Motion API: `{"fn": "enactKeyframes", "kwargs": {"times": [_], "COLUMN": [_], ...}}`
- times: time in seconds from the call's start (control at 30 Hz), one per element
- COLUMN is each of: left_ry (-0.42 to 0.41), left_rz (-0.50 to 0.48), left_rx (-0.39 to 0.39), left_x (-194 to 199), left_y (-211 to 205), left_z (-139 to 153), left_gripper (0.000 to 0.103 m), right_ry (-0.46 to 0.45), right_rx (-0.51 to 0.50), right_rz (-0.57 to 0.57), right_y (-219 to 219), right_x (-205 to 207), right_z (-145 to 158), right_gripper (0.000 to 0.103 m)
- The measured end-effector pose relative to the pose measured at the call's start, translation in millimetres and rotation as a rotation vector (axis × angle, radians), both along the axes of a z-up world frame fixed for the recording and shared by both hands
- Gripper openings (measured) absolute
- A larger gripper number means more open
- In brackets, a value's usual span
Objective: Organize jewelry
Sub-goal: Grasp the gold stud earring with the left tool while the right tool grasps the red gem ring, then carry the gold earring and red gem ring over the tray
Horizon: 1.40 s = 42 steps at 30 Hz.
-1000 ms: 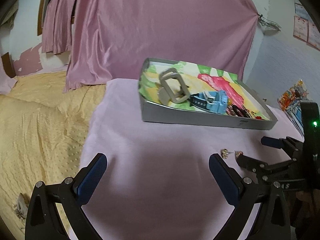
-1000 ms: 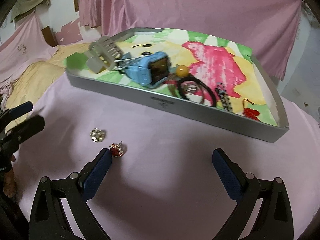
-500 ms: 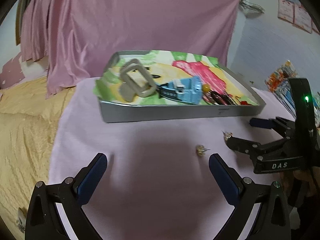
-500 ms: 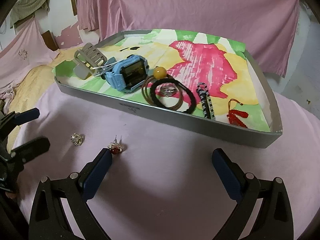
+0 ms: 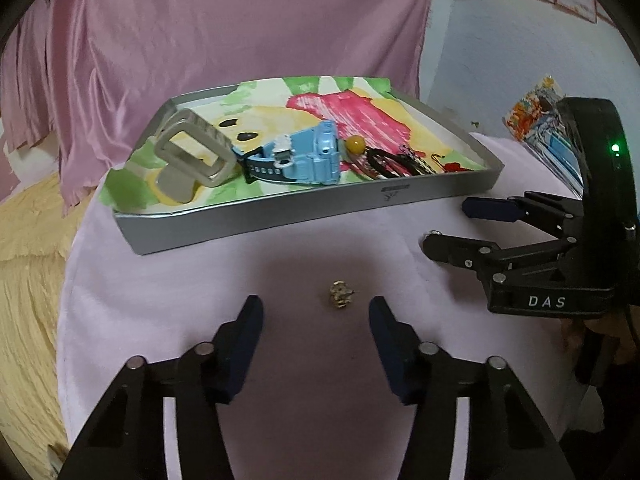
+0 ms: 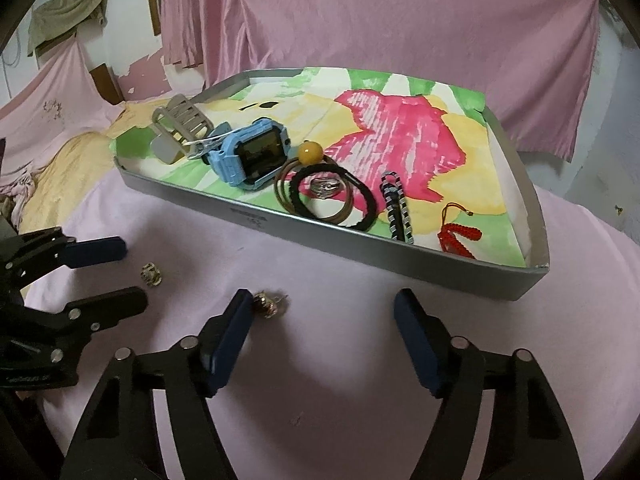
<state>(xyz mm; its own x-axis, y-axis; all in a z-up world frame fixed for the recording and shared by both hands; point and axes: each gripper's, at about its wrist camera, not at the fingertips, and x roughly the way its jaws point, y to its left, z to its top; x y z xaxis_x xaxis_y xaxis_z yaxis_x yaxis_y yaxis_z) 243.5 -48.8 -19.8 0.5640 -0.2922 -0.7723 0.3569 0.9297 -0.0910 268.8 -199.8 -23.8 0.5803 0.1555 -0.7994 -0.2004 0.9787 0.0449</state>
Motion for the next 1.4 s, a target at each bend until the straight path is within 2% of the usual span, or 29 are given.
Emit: {"fn": "enactKeyframes", "kwargs": {"times": [0.17, 0.23, 0.37, 0.43, 0.6, 0.73, 1.03, 1.4], "left_ry": [-0.001, -0.004, -0.008, -0.008, -0.005, -0.004, -0.001, -0.075], "left_rz": [-0.006, -0.015, -0.034, -0.041, -0.05, -0.04, -0.038, 0.015], "left_rx": [0.007, 0.012, 0.018, 0.02, 0.022, 0.023, 0.012, -0.082], "left_x": [3.5, 3.3, 2.6, 2.0, 1.4, 1.1, 0.6, -5.6], "left_y": [-6.5, -10.0, -18.1, -21.6, -25.6, -25.3, -27.1, -21.0], "left_z": [0.4, 0.5, 0.6, 0.4, -0.3, 0.0, 0.3, 13.3], "left_gripper": [0.038, 0.033, 0.027, 0.023, 0.016, 0.013, 0.012, 0.012], "right_ry": [-0.008, -0.012, -0.016, -0.018, -0.024, -0.024, -0.023, -0.101], "right_rx": [0.025, 0.029, 0.023, 0.016, 0.0, 0.005, 0.017, 0.104], "right_rz": [0.025, 0.035, 0.063, 0.077, 0.115, 0.129, 0.143, 0.098], "right_y": [0.3, 1.1, 6.0, 8.4, 15.7, 16.8, 17.4, 1.4], "right_x": [-4.6, -6.8, -9.2, -10.2, -15.2, -17.1, -18.4, -30.3], "right_z": [2.1, 2.4, 3.1, 3.1, 4.5, 5.1, 5.5, 16.4], "right_gripper": [0.05, 0.038, 0.033, 0.025, 0.015, 0.01, 0.01, 0.01]}}
